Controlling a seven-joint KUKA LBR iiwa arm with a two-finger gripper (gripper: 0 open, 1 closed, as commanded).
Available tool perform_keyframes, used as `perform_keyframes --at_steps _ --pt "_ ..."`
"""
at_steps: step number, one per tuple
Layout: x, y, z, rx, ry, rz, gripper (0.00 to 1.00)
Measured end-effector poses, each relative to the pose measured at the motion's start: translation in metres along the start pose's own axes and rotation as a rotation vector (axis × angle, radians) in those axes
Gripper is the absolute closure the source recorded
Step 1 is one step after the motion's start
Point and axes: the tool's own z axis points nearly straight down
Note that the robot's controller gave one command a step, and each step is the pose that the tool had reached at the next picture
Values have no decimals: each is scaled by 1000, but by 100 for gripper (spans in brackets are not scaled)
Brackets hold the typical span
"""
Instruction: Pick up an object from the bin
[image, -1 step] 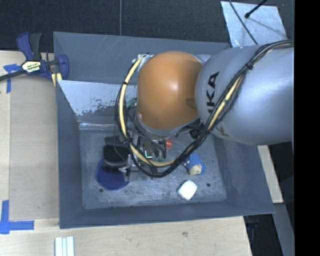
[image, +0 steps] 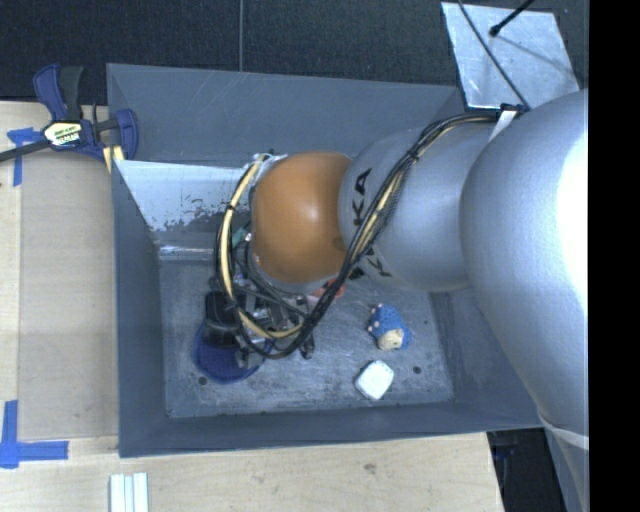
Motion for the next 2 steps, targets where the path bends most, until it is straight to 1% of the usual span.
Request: perform_keyframes --at_steps 1,2 --pt "-2 0 0 -1 -7 3 100" --pt "26 5 -11 1 -4 -147 100"
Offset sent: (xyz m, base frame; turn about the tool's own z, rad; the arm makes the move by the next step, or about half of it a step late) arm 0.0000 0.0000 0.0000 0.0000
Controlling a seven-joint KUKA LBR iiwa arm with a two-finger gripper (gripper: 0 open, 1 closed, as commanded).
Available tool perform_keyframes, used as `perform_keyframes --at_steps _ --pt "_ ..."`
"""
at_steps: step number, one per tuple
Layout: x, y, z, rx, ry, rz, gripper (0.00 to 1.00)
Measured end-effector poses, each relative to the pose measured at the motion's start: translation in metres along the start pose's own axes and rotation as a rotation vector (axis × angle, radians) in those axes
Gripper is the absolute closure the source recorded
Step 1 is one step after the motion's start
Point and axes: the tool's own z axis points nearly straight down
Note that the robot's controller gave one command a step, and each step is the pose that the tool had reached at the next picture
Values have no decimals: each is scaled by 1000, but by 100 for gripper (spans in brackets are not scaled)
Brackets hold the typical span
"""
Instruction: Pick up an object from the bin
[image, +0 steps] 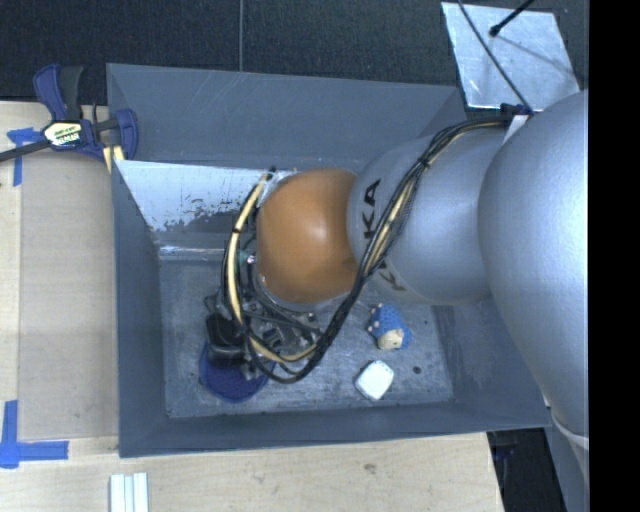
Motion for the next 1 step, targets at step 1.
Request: perform_keyframes --at_steps 1 --pt "16 6 -102 0 34 -3 100"
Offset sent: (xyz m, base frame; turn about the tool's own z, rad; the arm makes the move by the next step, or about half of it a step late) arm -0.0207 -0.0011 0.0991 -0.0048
